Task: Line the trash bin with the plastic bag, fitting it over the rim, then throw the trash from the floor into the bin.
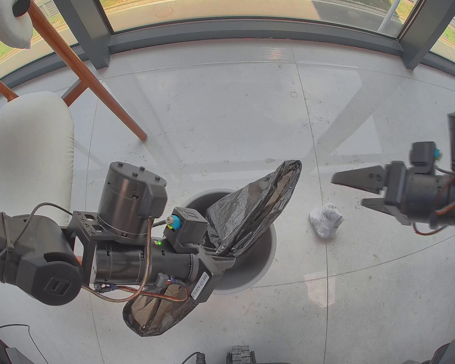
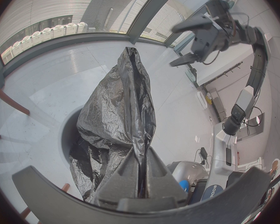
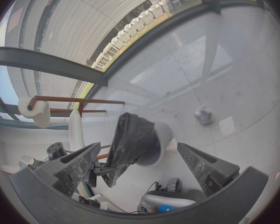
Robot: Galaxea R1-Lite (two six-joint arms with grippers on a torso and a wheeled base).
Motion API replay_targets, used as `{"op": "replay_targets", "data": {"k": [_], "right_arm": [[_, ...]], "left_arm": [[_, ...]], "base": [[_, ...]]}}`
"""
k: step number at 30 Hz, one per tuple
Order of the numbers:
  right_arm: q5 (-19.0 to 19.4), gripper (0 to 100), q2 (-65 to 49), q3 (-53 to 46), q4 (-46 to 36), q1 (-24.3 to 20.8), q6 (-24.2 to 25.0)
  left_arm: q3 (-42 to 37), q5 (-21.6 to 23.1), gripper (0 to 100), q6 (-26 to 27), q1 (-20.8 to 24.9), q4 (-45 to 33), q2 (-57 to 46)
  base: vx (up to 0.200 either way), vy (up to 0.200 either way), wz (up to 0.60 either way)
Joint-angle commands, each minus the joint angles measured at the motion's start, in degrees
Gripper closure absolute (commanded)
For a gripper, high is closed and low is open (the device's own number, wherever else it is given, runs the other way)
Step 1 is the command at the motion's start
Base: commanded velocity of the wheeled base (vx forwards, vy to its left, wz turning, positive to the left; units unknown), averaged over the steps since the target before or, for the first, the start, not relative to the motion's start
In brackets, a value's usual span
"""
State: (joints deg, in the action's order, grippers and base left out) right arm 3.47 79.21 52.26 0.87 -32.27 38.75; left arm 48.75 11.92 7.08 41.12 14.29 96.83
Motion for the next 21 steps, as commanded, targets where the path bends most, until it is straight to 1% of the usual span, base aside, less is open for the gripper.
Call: {"op": "replay_targets", "data": {"k": [1,9,11,15,21], "right_arm": [[1.6,0,22.9,14.1,0.0,-7.3,6.9],[1.5,0,23.9,13.6,0.0,-6.4,6.9],[1.6,0,23.6,13.5,0.0,-4.6,6.9],[2.0,0,23.1,14.6,0.1,-3.7,6.6],[2.2,0,22.7,14.3,-0.1,-3.7,6.5]], "left_arm": [[3.9,-4.7,100,1.7,1.9,-3.9,1.1],[3.7,-4.9,100,1.6,1.9,-4.0,1.1],[3.7,-5.1,100,1.4,1.7,-4.0,1.0],[3.3,-5.8,100,1.4,1.7,-4.0,1.0],[3.1,-6.0,100,1.2,1.6,-3.9,1.0]], "base": [[0.000,0.000,0.00],[0.000,0.000,0.00],[0.000,0.000,0.00],[0.000,0.000,0.00],[0.000,0.000,0.00]]}}
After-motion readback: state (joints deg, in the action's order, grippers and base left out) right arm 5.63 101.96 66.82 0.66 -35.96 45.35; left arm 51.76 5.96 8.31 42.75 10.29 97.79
